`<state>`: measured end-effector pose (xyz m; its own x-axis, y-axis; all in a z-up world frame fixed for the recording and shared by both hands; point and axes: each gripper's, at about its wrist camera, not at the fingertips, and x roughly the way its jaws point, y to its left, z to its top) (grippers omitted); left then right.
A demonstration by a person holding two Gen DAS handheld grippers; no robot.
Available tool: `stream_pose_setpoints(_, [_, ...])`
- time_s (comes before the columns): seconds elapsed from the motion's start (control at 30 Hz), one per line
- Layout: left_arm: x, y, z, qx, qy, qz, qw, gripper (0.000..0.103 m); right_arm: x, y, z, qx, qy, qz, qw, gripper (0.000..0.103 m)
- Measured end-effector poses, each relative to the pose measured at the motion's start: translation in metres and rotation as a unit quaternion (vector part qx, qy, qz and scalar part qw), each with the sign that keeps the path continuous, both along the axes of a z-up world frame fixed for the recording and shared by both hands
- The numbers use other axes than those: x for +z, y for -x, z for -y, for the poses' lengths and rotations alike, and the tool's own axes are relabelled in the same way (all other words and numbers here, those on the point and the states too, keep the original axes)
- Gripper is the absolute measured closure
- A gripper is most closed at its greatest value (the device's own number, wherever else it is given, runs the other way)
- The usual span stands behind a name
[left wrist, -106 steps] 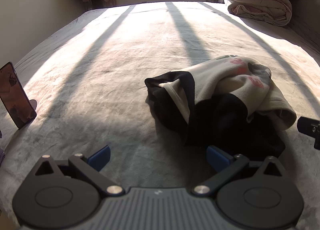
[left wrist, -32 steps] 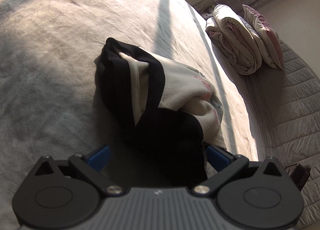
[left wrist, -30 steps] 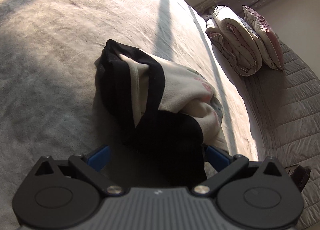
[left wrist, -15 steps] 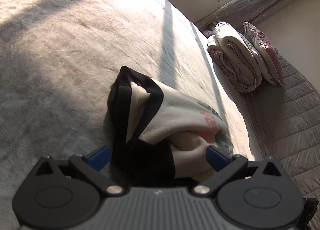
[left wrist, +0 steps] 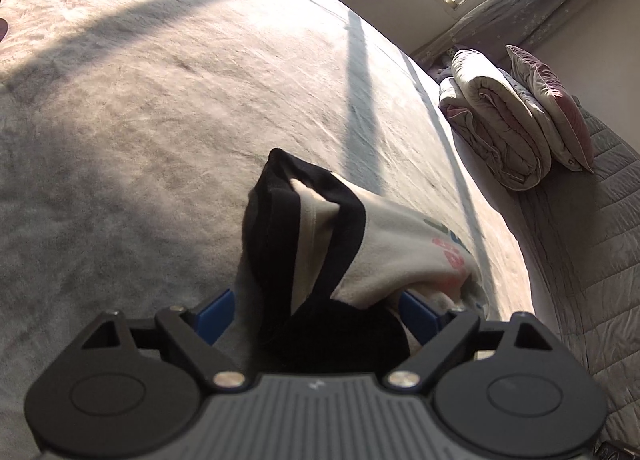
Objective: Fold clothes
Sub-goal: 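Grasp the beige fleece edge with the right gripper while the left gripper grasps the black fabric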
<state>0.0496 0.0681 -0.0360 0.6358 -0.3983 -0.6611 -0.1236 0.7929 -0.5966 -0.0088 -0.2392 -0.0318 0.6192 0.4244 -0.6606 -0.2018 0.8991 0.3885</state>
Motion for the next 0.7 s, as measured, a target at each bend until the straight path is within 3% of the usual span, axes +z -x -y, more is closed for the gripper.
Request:
stream_pose_setpoints(0.03, [-0.004, -0.003, -0.001, 0.003, 0.009, -0.01, 0.9999, 0.012, 0.0, 0.001, 0.004, -0.011, -0.004, 0.003, 1.0, 0.052])
stream_pose_setpoints(0.13, [-0.02, -0.007, 0.001, 0.008, 0.035, -0.051, 0.998, 0.009, 0.003, -0.001, 0.012, -0.031, -0.01, 0.004, 0.999, 0.05])
stream_pose_setpoints(0.23, [-0.017, -0.002, 0.007, 0.005, 0.027, -0.046, 0.9986, 0.01, 0.004, -0.002, 0.019, -0.043, -0.011, 0.001, 0.999, 0.05])
stream_pose_setpoints(0.27, [-0.016, -0.002, 0.008, 0.004, 0.03, -0.044, 0.9986, 0.014, 0.004, -0.003, 0.02, -0.046, -0.012, 0.001, 0.999, 0.05])
stream_pose_setpoints(0.3, [-0.016, -0.001, 0.009, 0.0, 0.038, -0.042, 0.9984, 0.028, 0.004, -0.004, 0.021, -0.048, -0.012, 0.001, 0.999, 0.05])
stream_pose_setpoints(0.33, [-0.017, 0.0, 0.009, -0.005, 0.05, -0.04, 0.998, 0.049, 0.004, -0.004, 0.021, -0.049, -0.012, 0.001, 0.999, 0.05])
stream_pose_setpoints(0.43, [-0.006, 0.007, 0.012, 0.004, 0.016, -0.018, 0.9997, 0.077, 0.007, -0.007, 0.023, -0.053, -0.015, 0.007, 0.998, 0.049])
stream_pose_setpoints(0.57, [0.014, 0.018, 0.016, -0.007, -0.045, 0.021, 0.9987, 0.083, 0.015, -0.011, 0.022, -0.06, -0.024, 0.023, 0.998, 0.045])
stream_pose_setpoints(0.7, [0.024, 0.026, 0.006, -0.02, -0.064, 0.034, 0.9972, 0.084, 0.024, -0.015, 0.021, -0.067, -0.033, 0.04, 0.996, 0.037])
